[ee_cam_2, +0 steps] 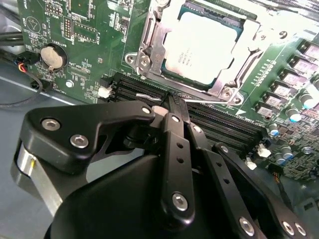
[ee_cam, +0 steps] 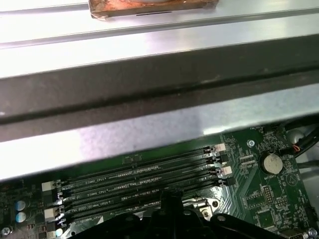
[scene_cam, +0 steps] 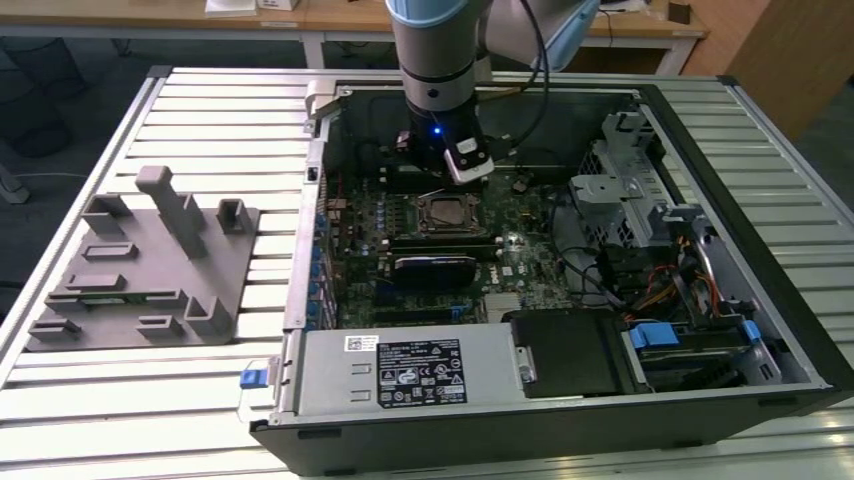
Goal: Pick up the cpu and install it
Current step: 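Install the first cpu locking lever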
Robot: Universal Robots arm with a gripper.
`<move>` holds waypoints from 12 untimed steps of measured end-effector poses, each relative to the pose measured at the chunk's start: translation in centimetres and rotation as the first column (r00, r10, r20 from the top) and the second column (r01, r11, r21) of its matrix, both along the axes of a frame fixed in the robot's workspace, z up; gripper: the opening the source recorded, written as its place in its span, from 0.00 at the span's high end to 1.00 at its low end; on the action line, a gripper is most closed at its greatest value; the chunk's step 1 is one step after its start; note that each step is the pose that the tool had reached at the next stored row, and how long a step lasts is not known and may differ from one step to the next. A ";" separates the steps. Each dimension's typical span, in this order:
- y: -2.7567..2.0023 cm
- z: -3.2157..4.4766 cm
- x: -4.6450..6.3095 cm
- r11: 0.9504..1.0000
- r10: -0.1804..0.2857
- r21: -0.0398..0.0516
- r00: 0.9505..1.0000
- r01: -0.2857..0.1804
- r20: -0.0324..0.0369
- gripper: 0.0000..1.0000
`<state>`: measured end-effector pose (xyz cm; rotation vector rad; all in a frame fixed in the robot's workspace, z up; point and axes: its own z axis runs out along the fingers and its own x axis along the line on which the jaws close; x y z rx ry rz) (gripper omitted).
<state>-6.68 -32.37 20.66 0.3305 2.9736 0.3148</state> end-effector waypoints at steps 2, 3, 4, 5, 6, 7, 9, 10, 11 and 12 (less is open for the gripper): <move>0.17 -0.08 0.0 1.000 -0.003 0.000 1.000 0.003 0.000 0.89; 0.24 -0.11 0.0 1.000 -0.004 0.000 1.000 0.004 0.000 0.89; 0.28 -0.15 0.0 1.000 -0.006 0.000 1.000 0.006 0.000 0.89; 0.29 -0.18 0.0 1.000 -0.010 0.000 1.000 0.010 0.000 0.89; 0.30 -0.22 0.0 1.000 -0.015 0.000 1.000 0.015 0.000 0.89; 0.30 -0.26 0.0 1.000 -0.022 0.000 1.000 0.022 0.000 0.89; 0.30 -0.34 0.0 0.999 -0.037 0.000 0.999 0.037 0.000 0.89; 0.30 -0.38 0.0 0.999 -0.044 0.000 0.999 0.044 0.000 0.89; 0.30 -0.41 0.0 0.999 -0.049 -0.001 0.999 0.049 0.000 0.89; 0.30 -0.46 0.0 0.999 -0.052 -0.001 0.999 0.052 0.001 0.89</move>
